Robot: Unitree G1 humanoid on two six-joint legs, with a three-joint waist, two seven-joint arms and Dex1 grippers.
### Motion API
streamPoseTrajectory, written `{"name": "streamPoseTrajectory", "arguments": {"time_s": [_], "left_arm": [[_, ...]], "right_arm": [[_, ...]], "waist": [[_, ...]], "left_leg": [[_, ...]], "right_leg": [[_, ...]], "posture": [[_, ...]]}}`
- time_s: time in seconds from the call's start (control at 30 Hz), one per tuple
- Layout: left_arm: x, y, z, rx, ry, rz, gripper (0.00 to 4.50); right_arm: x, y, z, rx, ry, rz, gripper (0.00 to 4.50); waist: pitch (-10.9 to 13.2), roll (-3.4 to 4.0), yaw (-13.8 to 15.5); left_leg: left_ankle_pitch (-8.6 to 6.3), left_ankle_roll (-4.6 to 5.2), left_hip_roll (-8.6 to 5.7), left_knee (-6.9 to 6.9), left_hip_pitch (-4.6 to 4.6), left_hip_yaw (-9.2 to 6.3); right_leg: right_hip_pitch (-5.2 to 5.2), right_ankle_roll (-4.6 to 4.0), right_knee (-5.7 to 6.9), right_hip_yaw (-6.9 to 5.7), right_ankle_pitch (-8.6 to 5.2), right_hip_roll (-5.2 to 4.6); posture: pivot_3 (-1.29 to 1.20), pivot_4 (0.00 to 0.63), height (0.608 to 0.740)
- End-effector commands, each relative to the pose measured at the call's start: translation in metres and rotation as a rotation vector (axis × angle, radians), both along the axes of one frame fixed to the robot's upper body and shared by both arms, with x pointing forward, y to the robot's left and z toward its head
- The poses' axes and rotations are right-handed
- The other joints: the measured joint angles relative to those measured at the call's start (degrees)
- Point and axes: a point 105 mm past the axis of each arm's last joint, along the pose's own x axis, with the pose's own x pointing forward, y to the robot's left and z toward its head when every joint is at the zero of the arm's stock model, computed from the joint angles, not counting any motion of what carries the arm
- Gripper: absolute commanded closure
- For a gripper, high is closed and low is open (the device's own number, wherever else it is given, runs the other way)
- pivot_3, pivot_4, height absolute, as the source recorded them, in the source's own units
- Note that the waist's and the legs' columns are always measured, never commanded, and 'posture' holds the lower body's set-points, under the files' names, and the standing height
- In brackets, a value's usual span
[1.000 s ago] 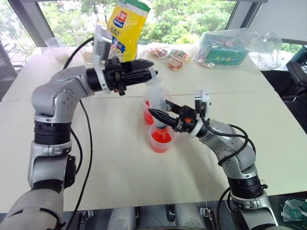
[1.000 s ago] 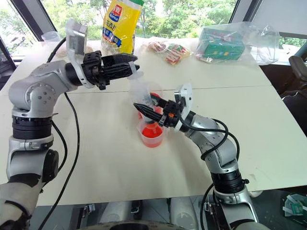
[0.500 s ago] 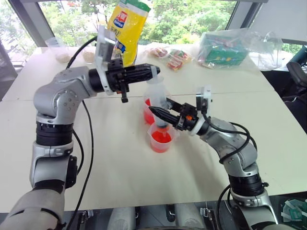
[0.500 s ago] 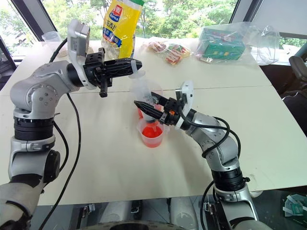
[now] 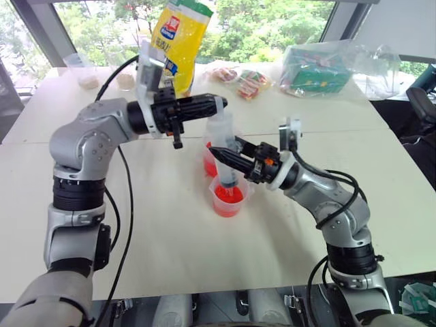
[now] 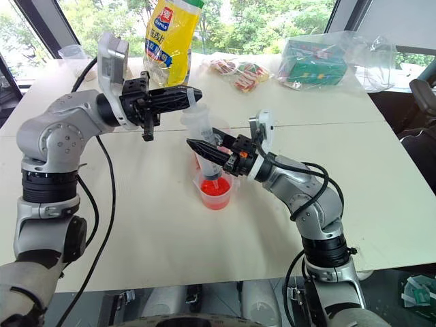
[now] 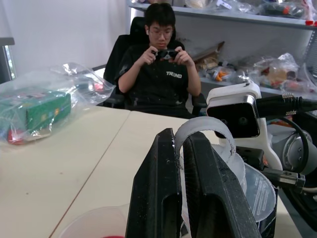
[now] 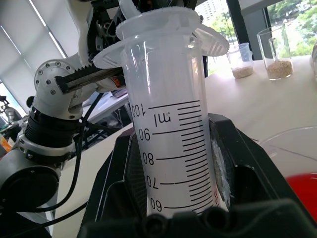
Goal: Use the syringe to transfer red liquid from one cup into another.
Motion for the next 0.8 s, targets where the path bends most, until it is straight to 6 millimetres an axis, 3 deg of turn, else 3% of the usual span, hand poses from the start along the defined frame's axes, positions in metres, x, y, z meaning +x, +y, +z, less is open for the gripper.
{"name": "streamPoseTrajectory", "arguments": {"time_s": [0.03, 0.23, 0.33, 0.6, 0.8], "left_arm": [[-0.019, -0.023, -0.020, 0.075, 0.038, -0.135, 4.49], [-0.012, -0.017, -0.011, 0.060, 0.023, -0.098, 4.49], [-0.005, -0.010, -0.001, 0.039, 0.013, -0.061, 3.61], [0.004, 0.014, 0.014, 0.008, -0.038, 0.036, 0.01], [0.003, 0.036, 0.019, -0.002, -0.040, 0.085, 0.01]], "right_arm": [[-0.013, -0.006, 0.057, 0.136, -0.192, -0.008, 3.09], [-0.014, -0.004, 0.050, 0.115, -0.172, -0.005, 3.09], [-0.014, -0.002, 0.044, 0.095, -0.161, -0.003, 3.09], [-0.014, -0.002, 0.034, 0.081, -0.130, -0.011, 3.09], [-0.008, -0.007, 0.034, 0.085, -0.117, -0.040, 3.09]], "waist": [[0.0, 0.00, 0.0], [0.0, 0.00, 0.0], [0.0, 0.00, 0.0], [0.0, 0.00, -0.1], [0.0, 0.00, 0.0]], "left_leg": [[0.00, 0.00, 0.00, 0.00, 0.00, 0.00], [0.00, 0.00, 0.00, 0.00, 0.00, 0.00], [0.00, 0.00, 0.00, 0.00, 0.00, 0.00], [0.00, 0.00, 0.01, 0.00, 0.00, 0.00], [0.00, 0.00, 0.00, 0.00, 0.00, 0.01]], "right_leg": [[0.00, 0.00, 0.00, 0.00, 0.00, 0.00], [0.00, 0.00, 0.00, 0.00, 0.00, 0.00], [0.00, 0.00, 0.00, 0.00, 0.00, 0.00], [-0.01, 0.00, 0.01, 0.00, 0.00, 0.02], [-0.01, 0.00, 0.00, 0.00, 0.00, 0.00]], "posture": [[0.00, 0.150, 0.740], [0.00, 0.150, 0.740], [0.00, 0.150, 0.740], [0.00, 0.150, 0.740], [0.00, 0.150, 0.740]]}}
